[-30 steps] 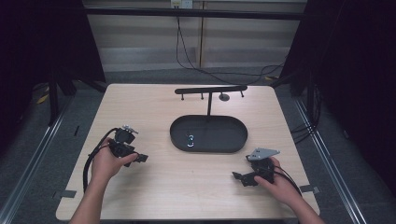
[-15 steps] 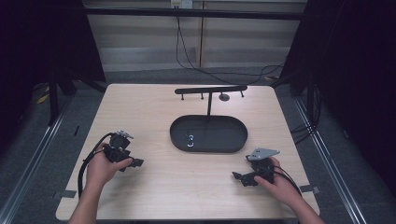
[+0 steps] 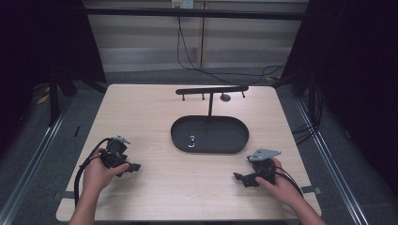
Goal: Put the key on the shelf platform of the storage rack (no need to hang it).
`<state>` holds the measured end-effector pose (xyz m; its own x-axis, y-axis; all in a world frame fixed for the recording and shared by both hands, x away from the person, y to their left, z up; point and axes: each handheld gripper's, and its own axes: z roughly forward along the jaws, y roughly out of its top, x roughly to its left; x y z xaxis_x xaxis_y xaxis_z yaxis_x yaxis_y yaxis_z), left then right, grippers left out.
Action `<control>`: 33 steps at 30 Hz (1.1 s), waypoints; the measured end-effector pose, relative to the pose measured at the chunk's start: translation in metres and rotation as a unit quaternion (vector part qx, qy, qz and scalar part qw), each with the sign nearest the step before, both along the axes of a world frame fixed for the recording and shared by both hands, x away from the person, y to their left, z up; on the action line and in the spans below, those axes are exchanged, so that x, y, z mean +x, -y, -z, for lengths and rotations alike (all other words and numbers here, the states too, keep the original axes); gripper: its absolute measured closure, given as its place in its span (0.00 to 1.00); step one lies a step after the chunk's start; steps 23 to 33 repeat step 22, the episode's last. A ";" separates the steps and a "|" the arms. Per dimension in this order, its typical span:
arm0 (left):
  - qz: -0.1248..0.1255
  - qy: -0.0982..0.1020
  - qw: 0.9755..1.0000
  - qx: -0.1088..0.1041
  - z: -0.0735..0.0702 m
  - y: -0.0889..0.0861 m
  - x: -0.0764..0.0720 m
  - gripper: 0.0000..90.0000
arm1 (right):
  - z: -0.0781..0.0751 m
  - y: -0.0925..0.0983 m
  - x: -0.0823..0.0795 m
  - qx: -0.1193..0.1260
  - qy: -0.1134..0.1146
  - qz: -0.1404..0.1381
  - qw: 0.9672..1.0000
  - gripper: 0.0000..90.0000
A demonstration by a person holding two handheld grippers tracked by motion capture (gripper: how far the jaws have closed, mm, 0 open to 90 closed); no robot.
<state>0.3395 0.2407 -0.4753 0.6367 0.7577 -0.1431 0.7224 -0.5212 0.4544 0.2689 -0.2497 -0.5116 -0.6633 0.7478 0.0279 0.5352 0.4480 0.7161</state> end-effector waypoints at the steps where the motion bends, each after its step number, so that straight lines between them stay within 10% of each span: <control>1: 0.000 -0.001 1.000 0.000 0.000 0.000 0.000 0.29 | 0.000 0.000 0.000 0.000 0.001 -0.001 1.000 0.12; 19: 0.043 0.034 0.997 0.049 0.007 0.005 -0.011 0.25 | 0.000 0.000 0.000 0.000 0.001 0.000 1.000 0.12; 33: 0.042 0.034 0.997 0.048 0.007 0.005 -0.011 0.25 | 0.000 0.000 0.000 0.000 0.001 0.000 1.000 0.12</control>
